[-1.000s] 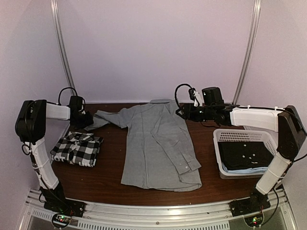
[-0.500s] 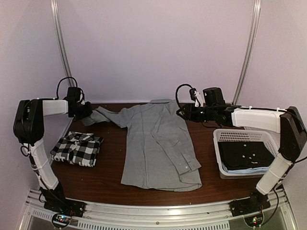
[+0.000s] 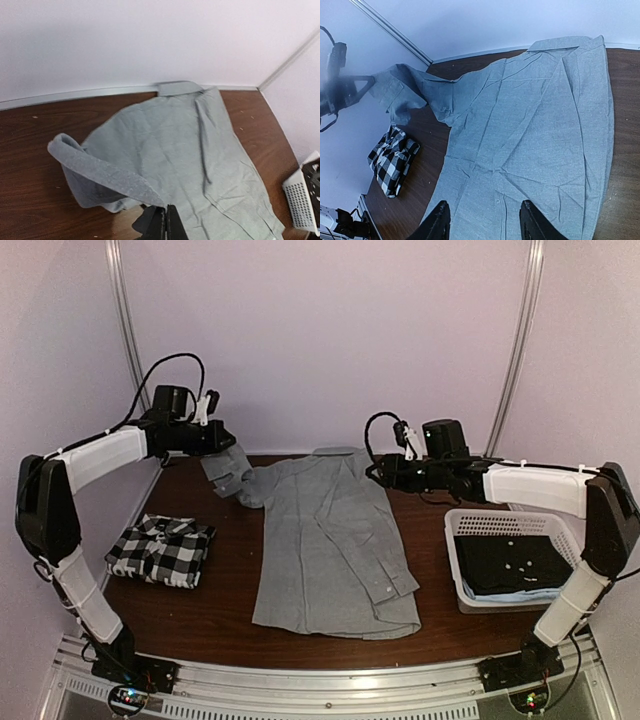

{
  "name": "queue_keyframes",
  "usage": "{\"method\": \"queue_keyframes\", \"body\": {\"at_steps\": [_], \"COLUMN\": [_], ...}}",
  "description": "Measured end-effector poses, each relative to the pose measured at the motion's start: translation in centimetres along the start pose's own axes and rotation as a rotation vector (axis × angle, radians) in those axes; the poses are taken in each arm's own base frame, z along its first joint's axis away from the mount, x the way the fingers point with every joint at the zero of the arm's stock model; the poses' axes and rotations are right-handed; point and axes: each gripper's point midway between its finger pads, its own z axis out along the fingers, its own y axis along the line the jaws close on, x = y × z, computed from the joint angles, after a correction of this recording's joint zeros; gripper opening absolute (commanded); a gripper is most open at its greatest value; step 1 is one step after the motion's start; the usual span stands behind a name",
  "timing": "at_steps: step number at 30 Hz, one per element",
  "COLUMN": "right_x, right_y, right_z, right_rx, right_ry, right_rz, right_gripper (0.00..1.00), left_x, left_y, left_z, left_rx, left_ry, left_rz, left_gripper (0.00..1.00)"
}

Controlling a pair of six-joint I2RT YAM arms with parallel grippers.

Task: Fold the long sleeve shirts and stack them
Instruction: Place the sleeve of the 1/3-folded shirt.

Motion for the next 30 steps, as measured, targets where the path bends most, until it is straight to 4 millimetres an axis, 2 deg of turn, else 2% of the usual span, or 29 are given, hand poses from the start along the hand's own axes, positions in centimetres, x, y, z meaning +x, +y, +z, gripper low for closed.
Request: {"method": "queue_keyframes", "body": {"at_steps": [4,6,11,14,17,23,27,30], "right_x": [-0.2,-0.2,0.5,1.2,1.8,3.1,4.3,5.1], "right_y": [0.4,0.6,0.8,0.8,0.9,0.9,0.8,0.7], "right_z": [0.0,0.0,0.6,1.1,1.7,2.6,3.4,3.9], "right_rx": [-0.007,-0.009,-0.008,-0.001,0.003,0.013,0.021,0.027], "right_ry": [-0.002,-0.002,0.014,0.030,0.043,0.070,0.096,0.113], "right_rz": [-0.006,-0.008,-0.012,-0.019,-0.023,-0.027,-0.031,-0.031], "right_gripper": [0.49,0.49,0.49,0.49,0.49,0.50,0.50,0.50], "left_x": [3.1,5.0,11.0,14.0,15.5,15.7,15.4,14.9], "left_y": [-6.3,-8.9,-13.6,-14.9,-15.5,-16.3,-16.2,-16.0], "left_z": [1.4,2.6,6.5,8.6,9.9,10.4,10.5,10.6], "left_rx": [0.195,0.273,0.431,0.485,0.520,0.554,0.544,0.520], "left_ry": [0.110,0.169,0.350,0.443,0.495,0.519,0.510,0.493], "left_rz": [0.035,0.044,0.021,-0.014,-0.043,-0.093,-0.097,-0.091], "left_gripper": [0.00,0.00,0.00,0.10,0.28,0.50,0.60,0.63]}}
